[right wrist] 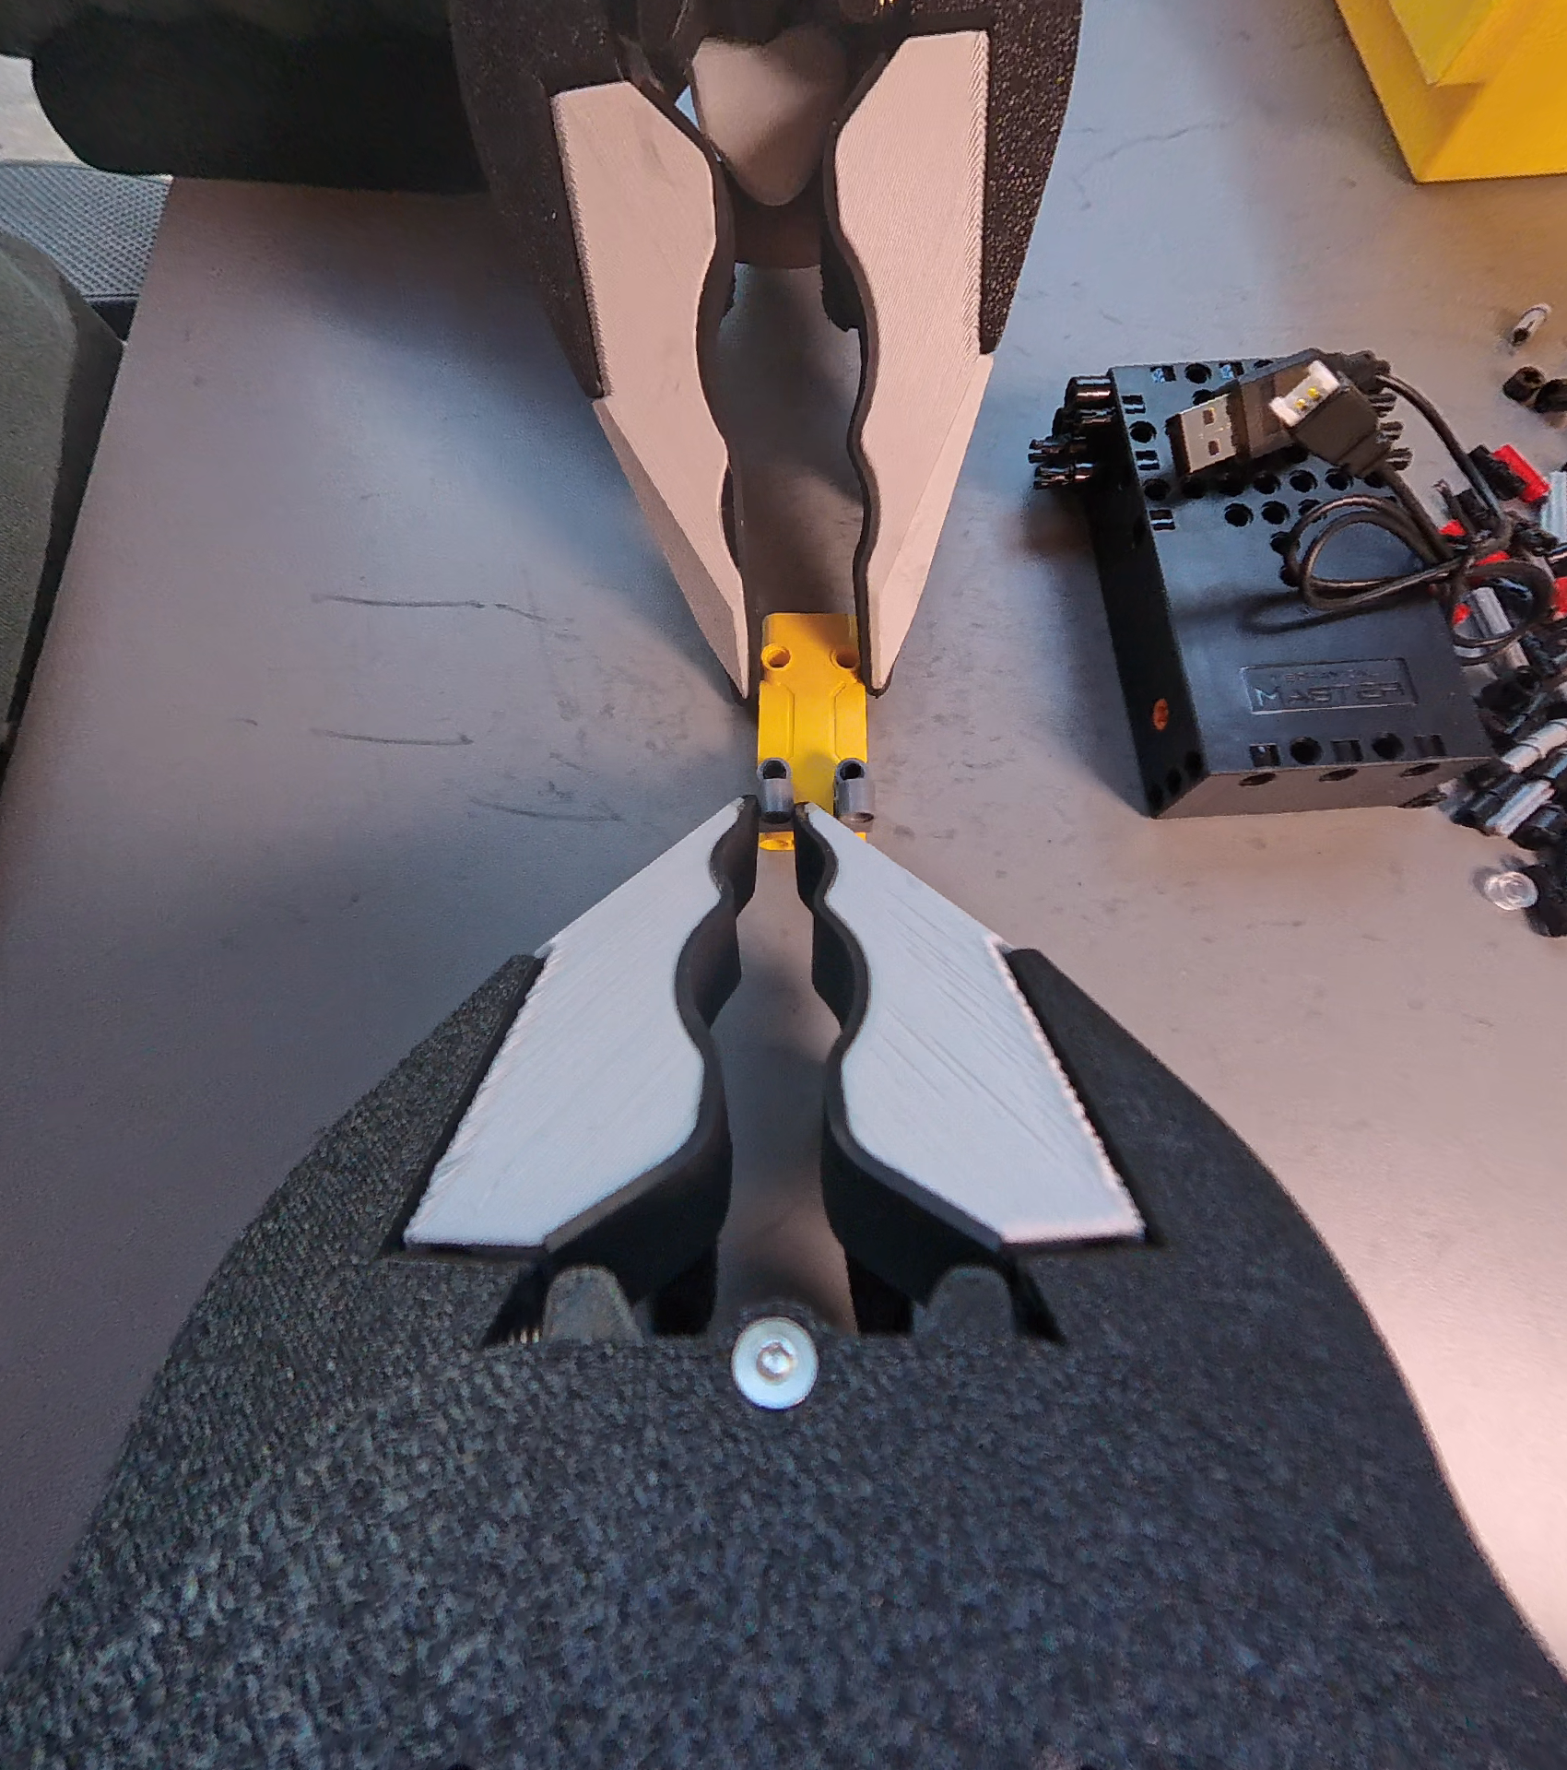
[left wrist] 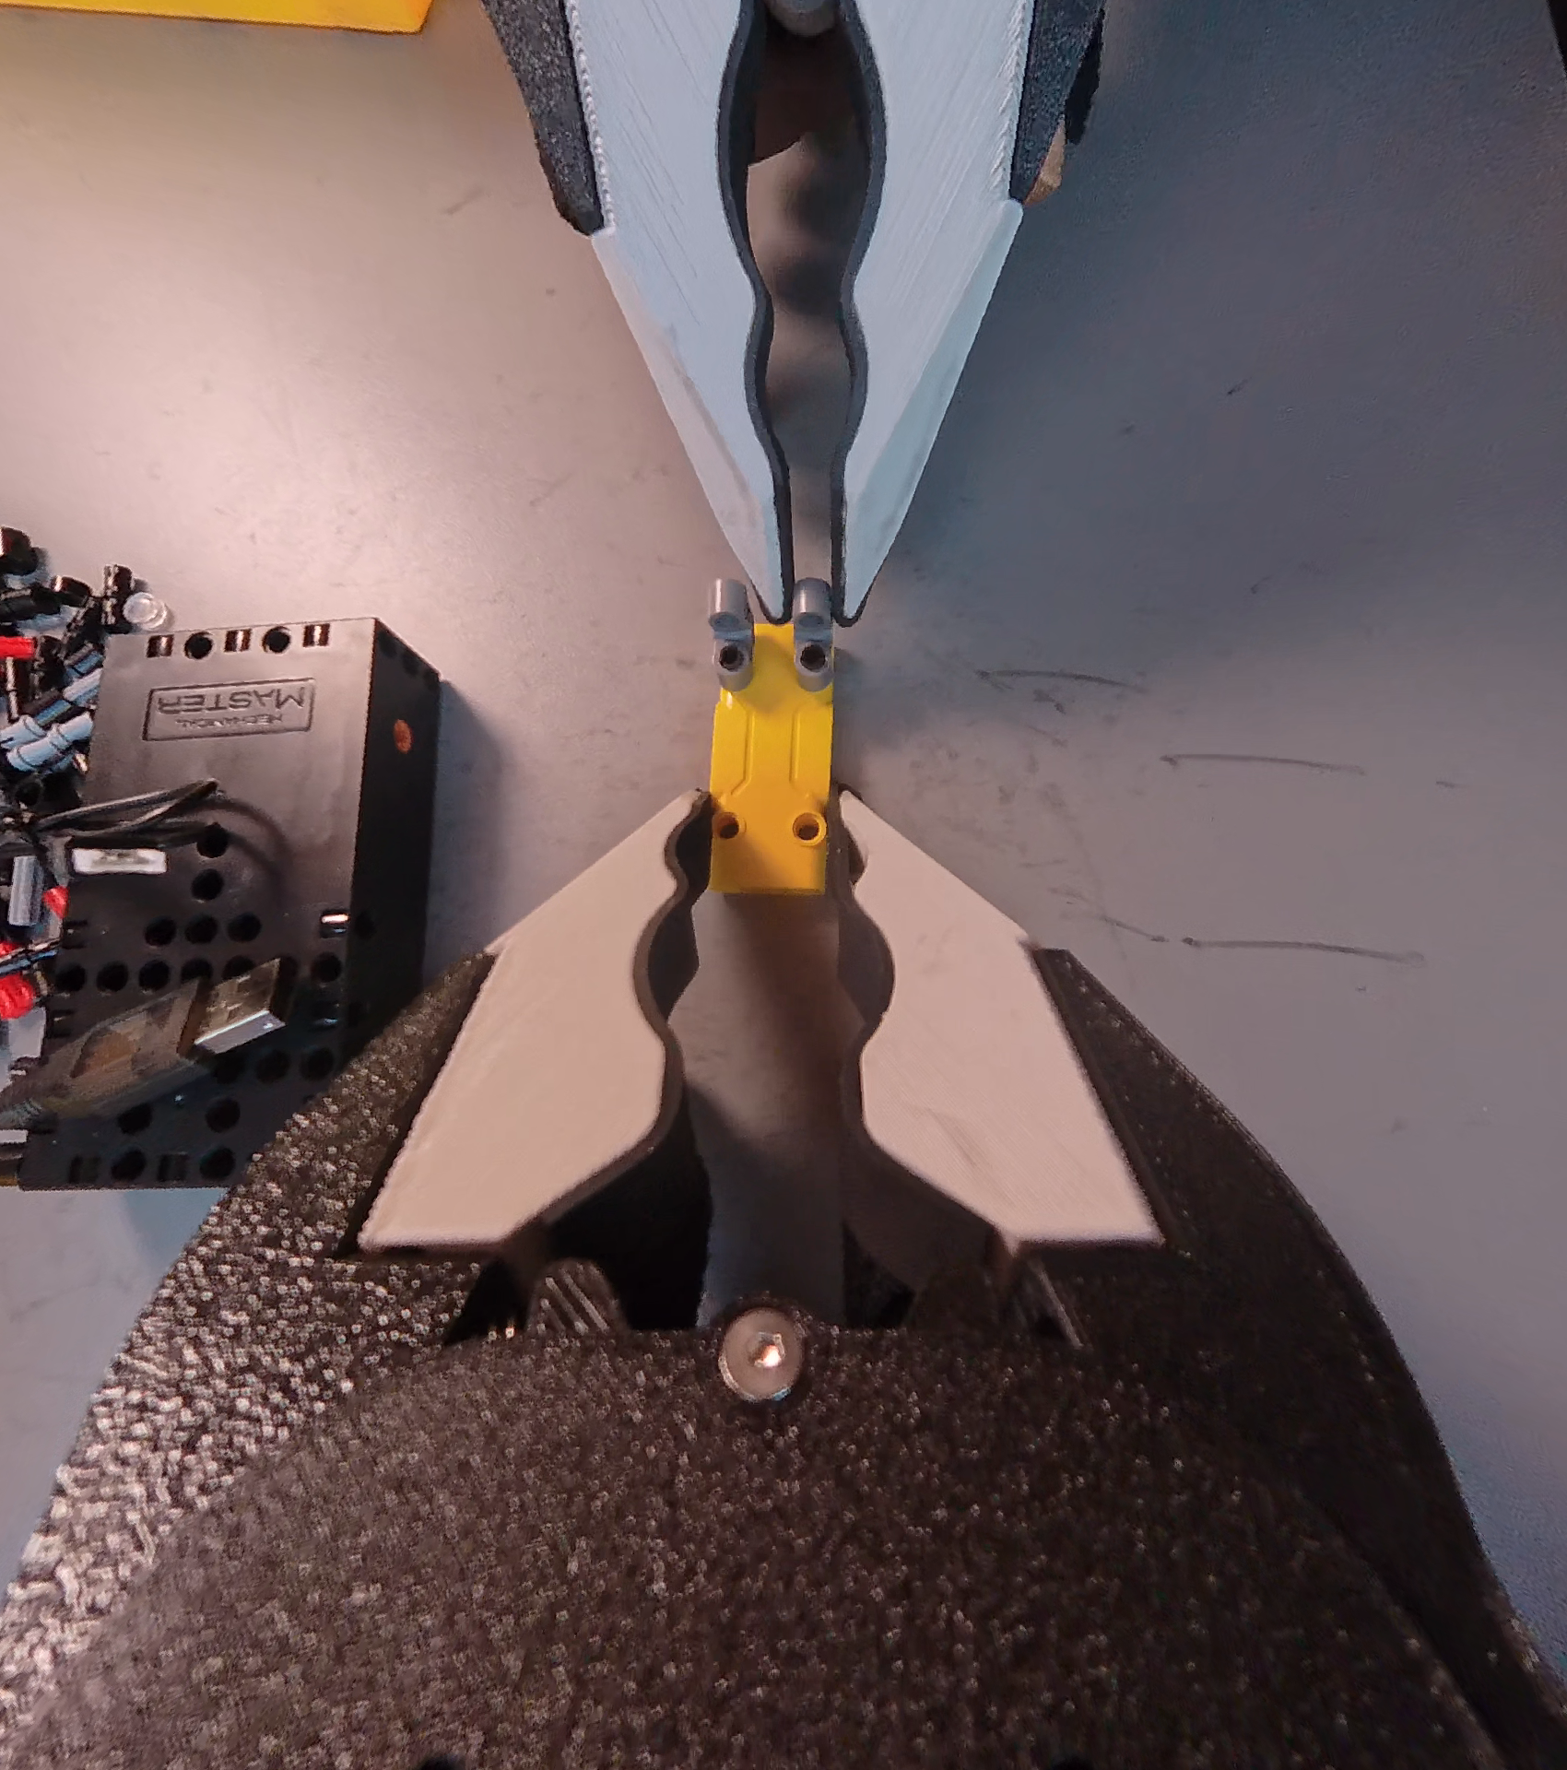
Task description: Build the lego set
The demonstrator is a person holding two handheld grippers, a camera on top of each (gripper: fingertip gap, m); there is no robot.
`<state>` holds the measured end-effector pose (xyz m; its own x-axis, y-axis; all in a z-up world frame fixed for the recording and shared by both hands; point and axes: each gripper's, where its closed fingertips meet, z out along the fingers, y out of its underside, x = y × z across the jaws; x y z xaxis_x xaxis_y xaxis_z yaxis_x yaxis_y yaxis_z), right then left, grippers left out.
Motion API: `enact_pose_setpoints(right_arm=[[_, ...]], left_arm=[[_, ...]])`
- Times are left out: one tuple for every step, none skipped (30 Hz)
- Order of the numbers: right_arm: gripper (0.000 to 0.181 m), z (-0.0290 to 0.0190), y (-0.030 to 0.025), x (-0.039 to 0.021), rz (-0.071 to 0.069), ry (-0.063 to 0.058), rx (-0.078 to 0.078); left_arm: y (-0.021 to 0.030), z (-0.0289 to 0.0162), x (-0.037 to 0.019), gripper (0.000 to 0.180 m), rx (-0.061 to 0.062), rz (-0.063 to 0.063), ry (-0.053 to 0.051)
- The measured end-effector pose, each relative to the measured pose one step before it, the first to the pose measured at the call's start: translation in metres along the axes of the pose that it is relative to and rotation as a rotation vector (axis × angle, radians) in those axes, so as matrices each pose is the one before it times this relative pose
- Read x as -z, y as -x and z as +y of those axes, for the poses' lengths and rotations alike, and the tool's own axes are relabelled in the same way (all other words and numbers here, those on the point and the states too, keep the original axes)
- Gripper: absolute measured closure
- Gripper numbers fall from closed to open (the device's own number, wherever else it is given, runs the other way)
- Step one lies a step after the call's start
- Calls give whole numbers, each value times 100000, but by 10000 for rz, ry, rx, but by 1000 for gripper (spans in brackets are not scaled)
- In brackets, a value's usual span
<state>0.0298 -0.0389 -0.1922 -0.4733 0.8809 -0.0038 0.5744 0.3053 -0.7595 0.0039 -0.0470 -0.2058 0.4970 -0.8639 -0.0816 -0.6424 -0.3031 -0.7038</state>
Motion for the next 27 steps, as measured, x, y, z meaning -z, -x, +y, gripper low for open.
enact_pose_setpoints(right_arm=[[175,70,48,86,-32,28,81],[174,228,156,259,-147,125,148],[167,281,296,462,-295,170,94],[161,117,144,593,-227,74,-11],[159,-225,-218,640,-3,-131,-32],[154,-355,-379,551,100,-180,-25],[150,-232,-296,336,55,-50,9],[146,-39,-206,66,17,103,87],[142,123,-86,-213,-66,200,123],[138,286,69,-444,-189,284,102],[134,365,35,-623,-187,322,76],[132,322,-13,-679,-140,302,123],[130,165,6,-654,-105,235,169],[130,-71,104,-589,-117,123,168],[130,-288,143,-472,-121,3,163],[133,-446,-8,-274,-29,-81,149],[138,-238,-134,-235,26,7,79],[144,-154,-270,-180,150,-5,93],[147,-90,-43,-85,73,-32,88],[151,-14,254,37,-53,-28,89],[155,-59,374,69,-77,-77,124],[157,-71,262,35,-9,-83,69],[157,-55,99,-9,50,-80,26],[156,-74,74,-3,21,-99,28],[156,-102,27,52,-5,-146,26],[156,-88,-48,55,-8,-176,-16],[156,-94,-112,90,3,-193,-81]], left_arm=[[-3,-6,-1,156,-13,-17,-2],[1,2,17,156,-7,1,0],[-21,3,20,156,-11,12,-2],[-6,-8,9,156,-10,4,-3],[2,-10,-8,156,-6,-2,-3],[-1,-11,7,156,-28,9,-5],[9,-12,-1,156,-87,25,-13],[2,-38,-1,156,-159,41,-23],[6,-34,-1,156,-218,57,-32],[8,-26,-2,156,-238,62,-37],[59,-13,24,156,-225,29,-36],[118,3,34,155,-217,-45,-34],[156,39,65,155,-228,-125,-32],[171,53,95,154,-224,-191,-33],[198,85,109,152,-173,-215,-24],[207,118,121,152,-116,-219,-5],[199,150,131,152,-80,-197,6],[147,126,128,152,-40,-133,4],[144,136,112,152,7,-96,12],[205,157,88,151,30,-98,27],[185,149,72,153,30,-73,29],[128,98,64,153,28,-30,8],[103,77,60,154,26,-26,-4],[114,100,53,154,13,-56,21],[94,109,54,154,9,-57,27],[39,33,93,155,26,-39,-18],[54,-49,142,155,56,-41,-74]])
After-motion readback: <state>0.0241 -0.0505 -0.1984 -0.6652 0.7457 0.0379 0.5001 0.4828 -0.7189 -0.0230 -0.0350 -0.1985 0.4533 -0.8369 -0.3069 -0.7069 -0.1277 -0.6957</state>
